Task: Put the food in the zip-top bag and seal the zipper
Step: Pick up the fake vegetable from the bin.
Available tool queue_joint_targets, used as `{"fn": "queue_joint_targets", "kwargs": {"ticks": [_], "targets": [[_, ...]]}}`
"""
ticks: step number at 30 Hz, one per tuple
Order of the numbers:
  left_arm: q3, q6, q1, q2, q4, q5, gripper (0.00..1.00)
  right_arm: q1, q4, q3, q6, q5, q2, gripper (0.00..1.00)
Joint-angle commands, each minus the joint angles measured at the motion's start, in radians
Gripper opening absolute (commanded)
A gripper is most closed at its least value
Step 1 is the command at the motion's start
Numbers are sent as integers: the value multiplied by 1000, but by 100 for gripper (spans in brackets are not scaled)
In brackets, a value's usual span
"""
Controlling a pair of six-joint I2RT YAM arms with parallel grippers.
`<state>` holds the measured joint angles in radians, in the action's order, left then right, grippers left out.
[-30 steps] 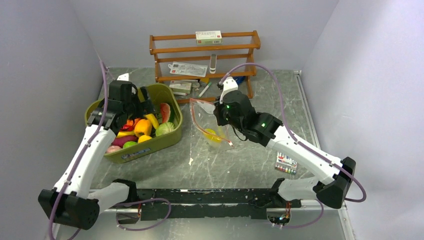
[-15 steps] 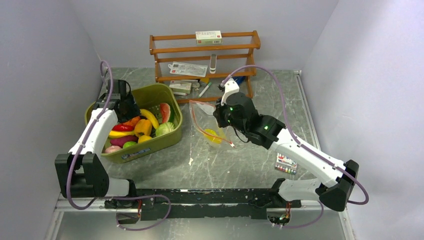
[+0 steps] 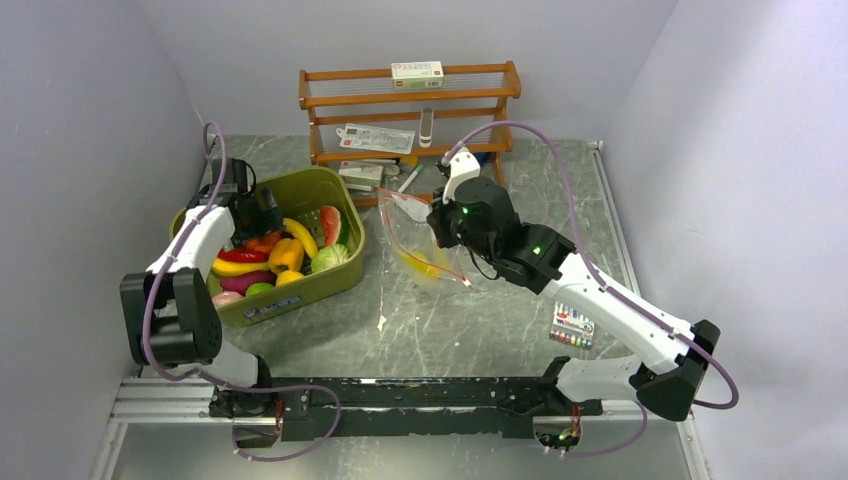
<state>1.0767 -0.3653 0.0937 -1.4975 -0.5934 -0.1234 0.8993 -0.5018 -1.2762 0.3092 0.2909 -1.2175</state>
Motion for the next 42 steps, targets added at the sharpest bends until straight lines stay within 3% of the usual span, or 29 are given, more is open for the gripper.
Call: {"fn": "queue_joint_targets", "kwargs": {"ticks": [1, 8, 17, 26, 35, 42], "targets": [[72, 51, 9, -44, 48, 50, 91, -2, -14, -43, -9, 6, -20, 0], [93, 42, 11, -129, 35, 43, 84, -3, -6, -50, -5, 20, -33, 0], [66, 57, 11, -146, 32, 15, 93, -3, 1, -54, -15, 20, -49, 0], [55, 48, 6, -144, 21, 77, 84, -2, 9, -52, -24, 15, -56, 0], [42, 62, -15, -134, -13, 90, 93, -3, 16, -41, -22, 3, -41, 0], [14, 64, -29, -137, -6, 103, 81, -2, 20, -23, -6, 1, -25, 0]]}}
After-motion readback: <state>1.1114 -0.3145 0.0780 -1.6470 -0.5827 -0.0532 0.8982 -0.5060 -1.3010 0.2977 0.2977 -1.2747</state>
